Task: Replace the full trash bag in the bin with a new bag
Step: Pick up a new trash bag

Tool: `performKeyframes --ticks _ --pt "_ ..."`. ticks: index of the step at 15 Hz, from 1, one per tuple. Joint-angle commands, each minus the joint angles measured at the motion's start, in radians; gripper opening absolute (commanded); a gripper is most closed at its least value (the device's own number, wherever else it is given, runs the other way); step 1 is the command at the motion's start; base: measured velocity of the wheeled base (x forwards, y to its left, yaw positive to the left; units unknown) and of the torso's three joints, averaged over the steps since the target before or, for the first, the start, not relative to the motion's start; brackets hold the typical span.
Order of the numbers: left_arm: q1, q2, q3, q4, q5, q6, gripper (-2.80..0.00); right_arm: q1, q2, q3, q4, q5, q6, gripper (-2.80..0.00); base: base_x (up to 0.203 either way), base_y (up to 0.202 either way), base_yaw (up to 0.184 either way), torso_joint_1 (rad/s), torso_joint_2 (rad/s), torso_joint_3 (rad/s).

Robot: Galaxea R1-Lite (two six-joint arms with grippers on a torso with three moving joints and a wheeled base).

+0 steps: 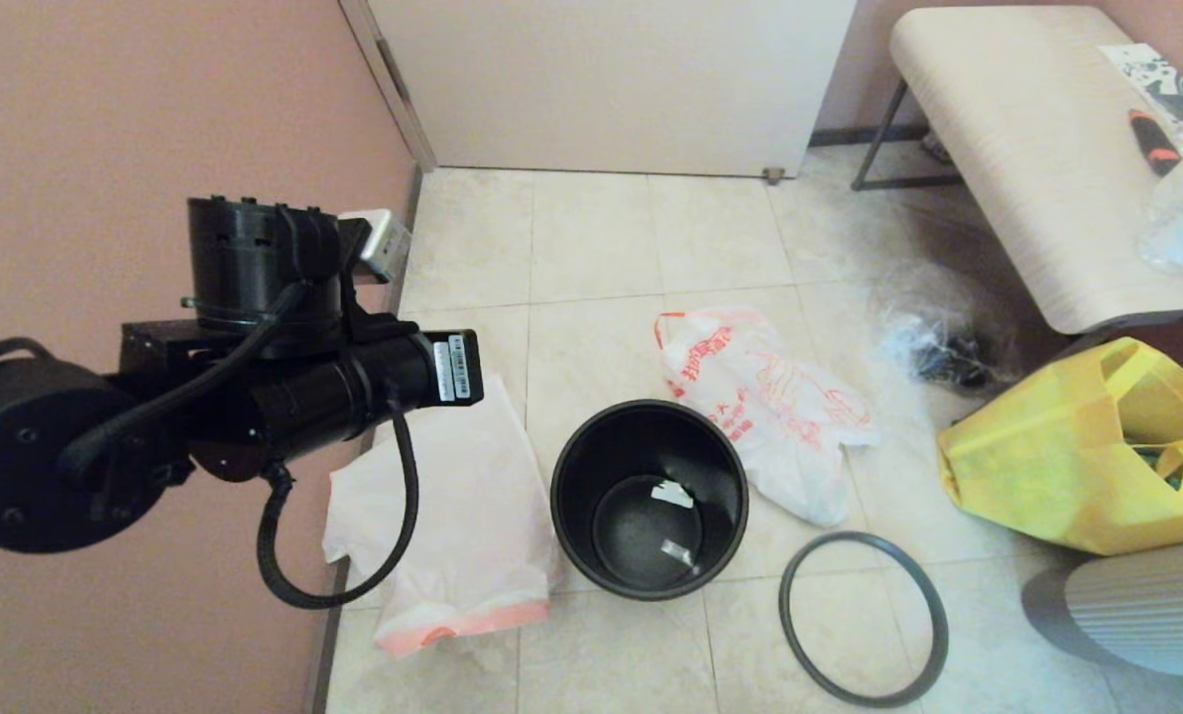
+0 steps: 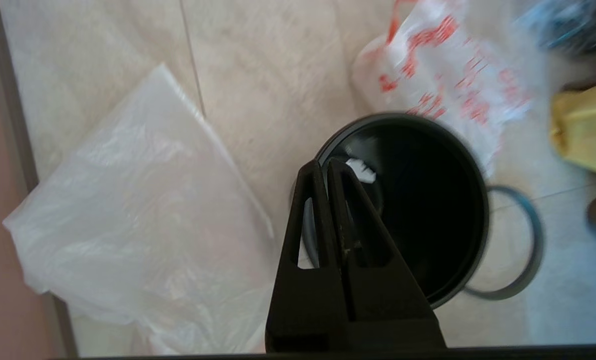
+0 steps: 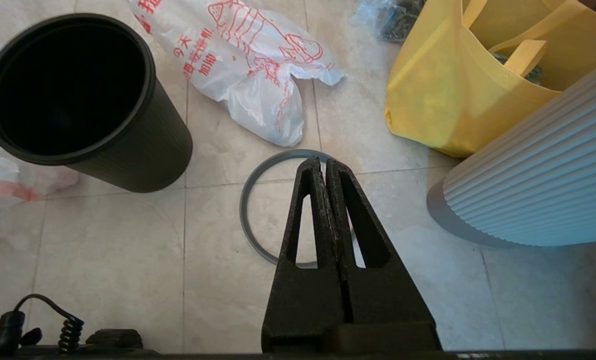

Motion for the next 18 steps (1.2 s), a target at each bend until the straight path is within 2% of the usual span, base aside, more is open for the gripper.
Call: performKeyframes --ticks 1,4,5,8,10,13,14,15,18 --pt "0.032 0.094 -0.01 -0.002 0.002 0.0 -2.8 0.0 0.002 0.001 0.0 -0.001 0.001 -2.8 0.0 0.0 0.0 0.0 0.0 0.0" --pt "0.053 0.228 -0.015 0.03 0.004 0.023 -2.8 0.0 0.002 0.001 0.0 -0.001 0.001 -2.8 0.0 0.0 0.0 0.0 0.0 0.0" --pt "0.042 0.255 0.003 0.084 0.01 0.048 -2.8 0.0 0.002 0.001 0.0 -0.001 0.001 -2.8 0.0 0.0 0.0 0.0 0.0 0.0" --pt "0.008 0.298 0.161 0.152 0.03 0.077 -2.8 0.0 0.002 0.001 0.0 -0.001 0.001 -2.8 0.0 0.0 0.0 0.0 0.0 0.0" --pt "-0.004 0.354 0.261 0.124 0.069 0.098 -2.8 0.0 0.002 0.001 0.0 -0.001 0.001 -2.8 0.0 0.0 0.0 0.0 0.0 0.0" --pt "-0.039 0.462 0.303 0.064 0.121 0.11 -2.8 0.0 0.002 0.001 0.0 -0.001 0.001 -2.8 0.0 0.0 0.0 0.0 0.0 0.0" --pt "-0.047 0.508 0.303 0.054 0.167 0.11 0.0 0.0 0.002 0.001 0.0 -0.001 0.001 -2.8 0.0 0.0 0.0 0.0 0.0 0.0" --pt "-0.053 0.539 0.301 0.037 0.236 0.111 0.0 0.0 0.002 0.001 0.0 -0.001 0.001 -2.8 0.0 0.0 0.0 0.0 0.0 0.0" --pt "-0.086 0.537 0.322 0.021 0.319 0.112 0.0 0.0 0.002 0.001 0.0 -0.001 0.001 -2.8 0.0 0.0 0.0 0.0 0.0 0.0"
